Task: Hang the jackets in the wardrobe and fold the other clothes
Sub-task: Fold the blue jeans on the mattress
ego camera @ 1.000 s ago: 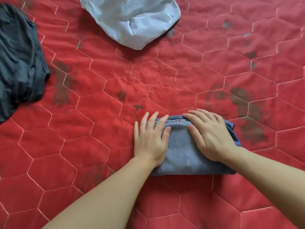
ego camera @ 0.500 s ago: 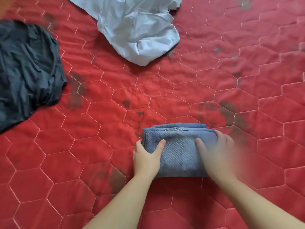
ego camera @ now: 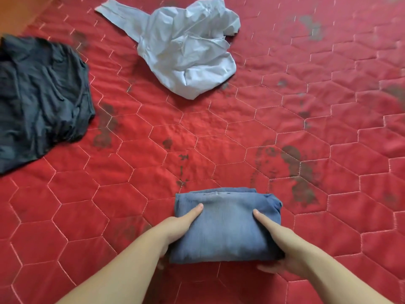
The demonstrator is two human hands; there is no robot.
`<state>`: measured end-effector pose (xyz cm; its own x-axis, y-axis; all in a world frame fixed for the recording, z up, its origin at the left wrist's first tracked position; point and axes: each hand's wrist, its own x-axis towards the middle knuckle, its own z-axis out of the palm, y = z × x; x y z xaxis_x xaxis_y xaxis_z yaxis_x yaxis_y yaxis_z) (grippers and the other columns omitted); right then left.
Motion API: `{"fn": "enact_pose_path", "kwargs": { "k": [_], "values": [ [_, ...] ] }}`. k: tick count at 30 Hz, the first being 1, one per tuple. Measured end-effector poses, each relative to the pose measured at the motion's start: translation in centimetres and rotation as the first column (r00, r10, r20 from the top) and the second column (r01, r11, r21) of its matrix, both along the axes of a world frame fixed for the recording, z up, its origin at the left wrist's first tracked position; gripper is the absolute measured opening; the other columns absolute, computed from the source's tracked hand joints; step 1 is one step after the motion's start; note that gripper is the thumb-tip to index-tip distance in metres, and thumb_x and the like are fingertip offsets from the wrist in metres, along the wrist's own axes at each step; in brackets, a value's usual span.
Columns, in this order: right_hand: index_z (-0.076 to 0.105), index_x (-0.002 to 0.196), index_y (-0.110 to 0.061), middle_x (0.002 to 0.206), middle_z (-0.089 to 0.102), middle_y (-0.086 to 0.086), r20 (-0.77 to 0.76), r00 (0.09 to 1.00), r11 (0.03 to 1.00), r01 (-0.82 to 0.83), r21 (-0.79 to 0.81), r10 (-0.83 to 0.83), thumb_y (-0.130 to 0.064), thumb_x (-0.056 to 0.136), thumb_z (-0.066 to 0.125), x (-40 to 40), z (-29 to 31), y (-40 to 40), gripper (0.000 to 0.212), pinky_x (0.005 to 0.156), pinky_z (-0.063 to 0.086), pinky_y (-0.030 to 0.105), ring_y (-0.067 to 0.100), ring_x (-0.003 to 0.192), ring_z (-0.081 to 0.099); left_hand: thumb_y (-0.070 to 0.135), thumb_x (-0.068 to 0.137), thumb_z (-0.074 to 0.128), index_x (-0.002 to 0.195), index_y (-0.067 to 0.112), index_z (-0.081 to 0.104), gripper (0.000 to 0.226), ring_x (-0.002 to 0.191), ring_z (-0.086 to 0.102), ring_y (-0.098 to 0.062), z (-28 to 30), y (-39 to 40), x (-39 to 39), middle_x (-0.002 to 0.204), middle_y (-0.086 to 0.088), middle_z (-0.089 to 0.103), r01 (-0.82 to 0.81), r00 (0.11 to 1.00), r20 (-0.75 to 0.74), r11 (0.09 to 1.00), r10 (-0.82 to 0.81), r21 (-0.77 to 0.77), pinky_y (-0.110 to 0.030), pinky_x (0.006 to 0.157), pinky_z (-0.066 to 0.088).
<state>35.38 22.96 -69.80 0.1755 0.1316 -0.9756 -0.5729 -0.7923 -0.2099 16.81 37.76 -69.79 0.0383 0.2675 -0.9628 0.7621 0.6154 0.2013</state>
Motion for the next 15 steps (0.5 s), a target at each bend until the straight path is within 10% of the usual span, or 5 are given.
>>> {"fn": "enact_pose_path", "kwargs": {
  "k": [6, 15],
  "values": [
    [0.066, 0.111, -0.013, 0.102, 0.074, 0.011, -0.030, 0.972, 0.902, 0.226, 0.369, -0.232, -0.016, 0.083, 0.069, -1.5, 0.8, 0.1, 0.028, 0.068, 0.059, 0.037, 0.026, 0.087, 0.072, 0.081, 0.028, 0.077, 0.118, 0.018, 0.063, 0.111, 0.088, 0.073, -0.022, -0.3, -1.1, -0.8, 0.099, -0.001, 0.075, -0.352, 0.925, 0.196, 0.928, 0.325, 0.124, -0.039, 0.088, 0.057],
    [0.067, 0.115, -0.017, 0.111, 0.073, 0.006, 0.037, 0.997, 0.851, 0.034, 0.524, -0.062, -0.030, 0.053, 0.087, 1.6, 9.5, 3.0, 0.066, 0.082, 0.057, 0.041, 0.019, 0.095, 0.071, 0.049, 0.057, 0.077, 0.085, 0.012, 0.072, 0.046, 0.073, 0.072, -0.011, 7.2, 1.6, 1.3, 0.076, 0.005, 0.076, -0.556, 0.774, 0.501, 0.795, 0.387, 0.245, -0.027, 0.071, 0.055]
  ]
}}
